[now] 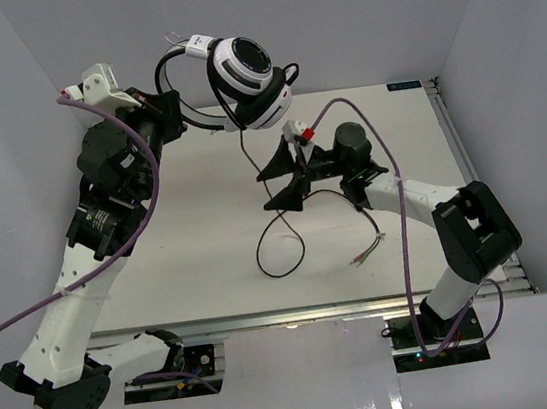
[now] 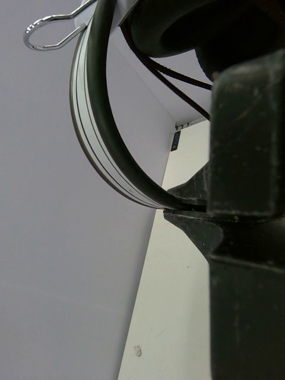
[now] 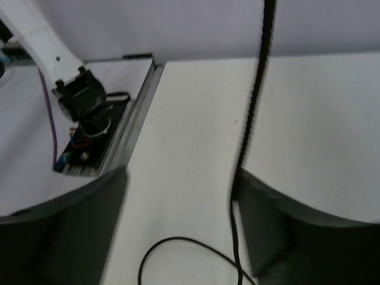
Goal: Wrap the headphones
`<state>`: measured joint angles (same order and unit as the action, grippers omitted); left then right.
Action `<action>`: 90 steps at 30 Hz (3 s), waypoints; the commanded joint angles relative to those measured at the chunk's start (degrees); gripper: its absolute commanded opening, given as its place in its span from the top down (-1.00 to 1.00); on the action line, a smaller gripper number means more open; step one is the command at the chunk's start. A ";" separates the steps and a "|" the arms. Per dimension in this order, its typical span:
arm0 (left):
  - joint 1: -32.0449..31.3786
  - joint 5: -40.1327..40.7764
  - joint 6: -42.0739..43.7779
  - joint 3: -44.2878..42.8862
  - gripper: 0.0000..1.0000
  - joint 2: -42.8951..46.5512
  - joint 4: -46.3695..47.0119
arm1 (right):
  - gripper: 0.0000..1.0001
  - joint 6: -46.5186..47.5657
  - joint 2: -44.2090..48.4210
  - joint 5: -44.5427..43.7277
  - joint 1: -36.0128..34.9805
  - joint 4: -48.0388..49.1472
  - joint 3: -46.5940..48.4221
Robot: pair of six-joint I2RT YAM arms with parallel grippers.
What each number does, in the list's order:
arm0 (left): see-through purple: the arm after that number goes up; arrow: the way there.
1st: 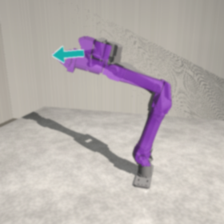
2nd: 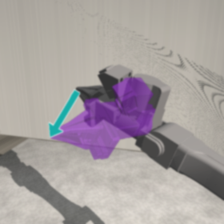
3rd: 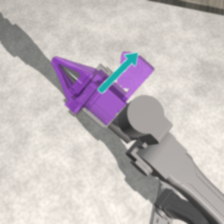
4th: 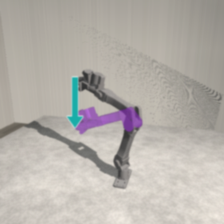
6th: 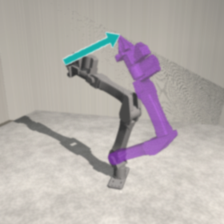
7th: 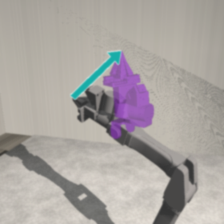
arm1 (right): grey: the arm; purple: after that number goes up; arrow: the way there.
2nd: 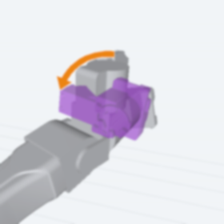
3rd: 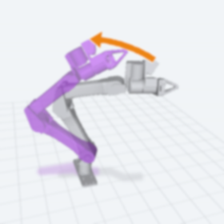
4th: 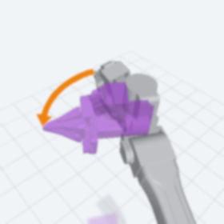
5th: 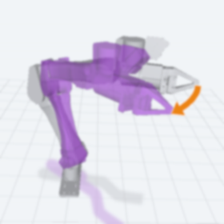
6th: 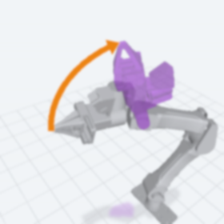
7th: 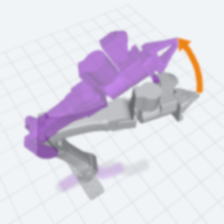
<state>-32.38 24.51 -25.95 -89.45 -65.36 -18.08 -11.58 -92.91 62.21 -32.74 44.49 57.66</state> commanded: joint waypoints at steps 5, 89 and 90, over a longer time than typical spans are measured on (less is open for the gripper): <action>-0.14 -0.65 -4.88 -1.83 1.00 3.20 4.06 | 0.84 4.42 0.38 -2.93 -2.31 -11.16 5.06; -0.75 18.05 -21.09 4.40 1.00 -10.90 15.95 | 0.85 -14.40 19.14 1.51 4.17 4.90 -16.50; -0.75 19.68 -17.40 2.81 1.00 -12.93 14.94 | 0.85 -9.38 19.82 0.70 4.09 -1.42 -13.85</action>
<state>-33.32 34.66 -49.43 -79.97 -74.44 -7.86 -28.49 -76.39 65.89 -28.05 52.04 37.87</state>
